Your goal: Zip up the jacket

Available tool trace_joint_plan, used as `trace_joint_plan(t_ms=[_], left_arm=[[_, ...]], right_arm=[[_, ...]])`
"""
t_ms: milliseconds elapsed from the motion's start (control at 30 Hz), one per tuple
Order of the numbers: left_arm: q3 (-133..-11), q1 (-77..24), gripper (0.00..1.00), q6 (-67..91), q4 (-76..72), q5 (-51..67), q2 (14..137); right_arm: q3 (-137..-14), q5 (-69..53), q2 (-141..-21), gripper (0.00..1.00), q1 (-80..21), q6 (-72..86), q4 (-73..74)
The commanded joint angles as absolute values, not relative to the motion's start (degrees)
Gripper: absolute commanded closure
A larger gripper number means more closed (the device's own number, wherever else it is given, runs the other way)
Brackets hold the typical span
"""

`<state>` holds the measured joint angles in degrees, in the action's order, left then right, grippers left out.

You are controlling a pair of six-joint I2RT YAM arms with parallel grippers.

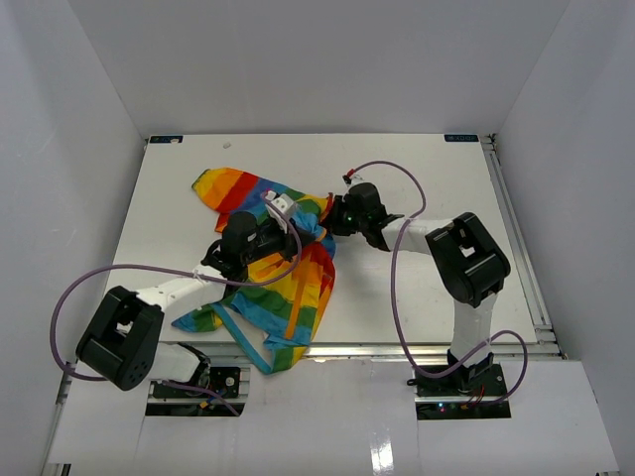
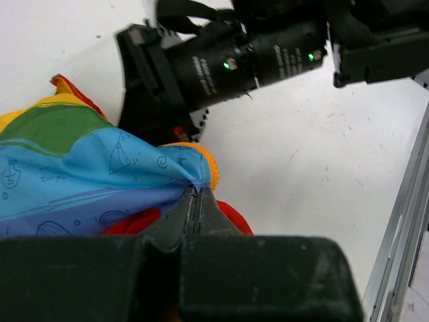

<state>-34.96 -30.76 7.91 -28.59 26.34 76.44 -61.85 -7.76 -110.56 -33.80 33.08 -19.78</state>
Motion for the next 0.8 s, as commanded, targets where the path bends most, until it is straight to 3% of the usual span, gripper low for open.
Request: trace_joint_plan(t_ms=[0,67,233,400,533,767], left_arm=[[-35.7,-29.5,1.0,14.4,-33.9,26.8,71.9],[-37.7,-29.3,1.0,14.9,-30.9,26.2,72.6],[-40.5,-29.2,1.0,16.0,-26.4,26.4,73.9],[-41.9,-29.1,1.0,17.0,-23.8,27.8,75.0],[-42.2,-29.1,1.0,17.4,-23.0,28.7,75.1],[-42.0,-29.1,1.0,19.2,-23.4,29.5,74.5]], right_arm=[[-54.3,-6.6,-102.5,0.73,-31.4,26.5,-27.3],[-48.5,-8.3,-97.6,0.61,-31.4,23.2,-31.0],[-37.7,-15.6,-87.8,0.51,-31.5,14.9,-40.0],[-31.0,-19.7,-78.6,0.51,-33.3,7.9,-51.4],[-28.7,-19.0,-74.5,0.56,-37.3,-2.9,-53.2],[-27.1,-27.8,-76.3,0.64,-38.3,-9.3,-63.4]])
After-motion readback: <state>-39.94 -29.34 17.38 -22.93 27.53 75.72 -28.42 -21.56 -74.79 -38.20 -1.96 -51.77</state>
